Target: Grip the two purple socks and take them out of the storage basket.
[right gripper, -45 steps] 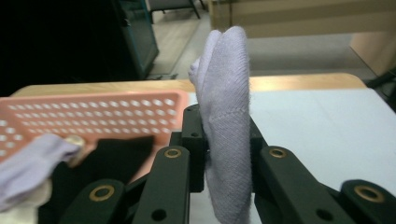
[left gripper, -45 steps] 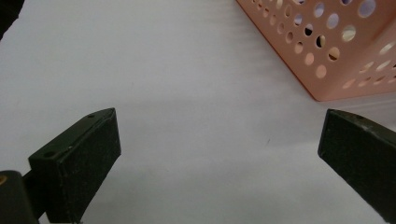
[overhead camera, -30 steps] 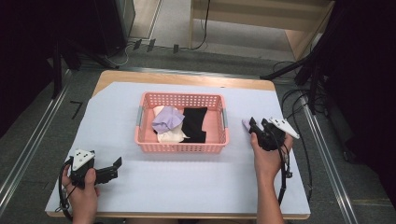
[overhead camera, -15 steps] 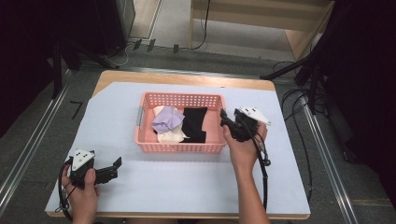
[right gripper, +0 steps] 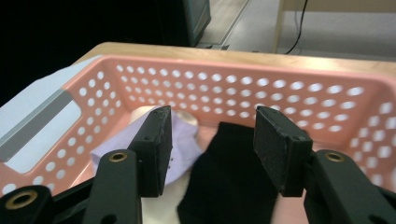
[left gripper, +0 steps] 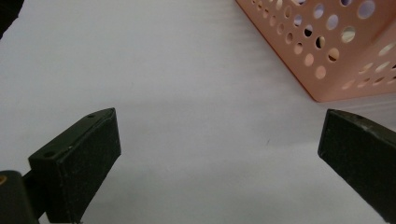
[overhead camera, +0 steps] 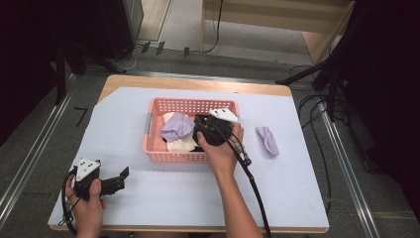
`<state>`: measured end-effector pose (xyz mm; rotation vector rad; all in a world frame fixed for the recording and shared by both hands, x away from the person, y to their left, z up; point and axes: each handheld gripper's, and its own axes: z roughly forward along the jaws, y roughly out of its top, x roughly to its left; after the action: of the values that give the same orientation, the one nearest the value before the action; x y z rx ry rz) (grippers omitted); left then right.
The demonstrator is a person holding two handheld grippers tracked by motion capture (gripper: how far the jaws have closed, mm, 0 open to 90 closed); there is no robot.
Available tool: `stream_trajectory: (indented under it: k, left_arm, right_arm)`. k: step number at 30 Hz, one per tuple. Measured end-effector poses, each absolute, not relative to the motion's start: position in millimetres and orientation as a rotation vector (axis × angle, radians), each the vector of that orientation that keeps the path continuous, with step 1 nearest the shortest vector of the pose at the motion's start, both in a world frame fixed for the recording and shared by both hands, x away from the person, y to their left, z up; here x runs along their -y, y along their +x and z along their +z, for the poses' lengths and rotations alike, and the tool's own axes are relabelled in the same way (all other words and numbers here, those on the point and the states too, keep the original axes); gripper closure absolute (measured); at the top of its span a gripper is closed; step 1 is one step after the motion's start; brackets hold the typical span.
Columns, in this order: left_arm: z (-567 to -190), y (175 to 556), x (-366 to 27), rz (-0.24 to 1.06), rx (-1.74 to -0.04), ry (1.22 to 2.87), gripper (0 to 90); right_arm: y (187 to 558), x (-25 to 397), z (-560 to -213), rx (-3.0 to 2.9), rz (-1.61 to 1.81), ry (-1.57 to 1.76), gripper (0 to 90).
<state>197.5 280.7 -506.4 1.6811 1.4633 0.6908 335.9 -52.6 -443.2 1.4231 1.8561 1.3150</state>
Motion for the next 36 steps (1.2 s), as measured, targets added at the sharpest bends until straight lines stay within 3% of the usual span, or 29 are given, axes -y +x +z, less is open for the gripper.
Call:
stream_trajectory:
  k: [17, 29, 36]
  left_arm:
    - [-507, 198, -280, 0.691, -1.460, 1.680, 0.1]
    - [-507, 198, -280, 0.691, -1.458, 1.682, 0.1]
    - [-507, 198, -279, 0.698, -1.456, 1.686, 0.1]
  right_arm:
    - [351, -6, -452, -2.015, 1.245, 1.479, 52.0]
    - [365, -45, -458, -2.237, 0.910, 1.558, 49.4]
    - [376, -49, -463, -2.294, 0.708, 1.659, 57.3]
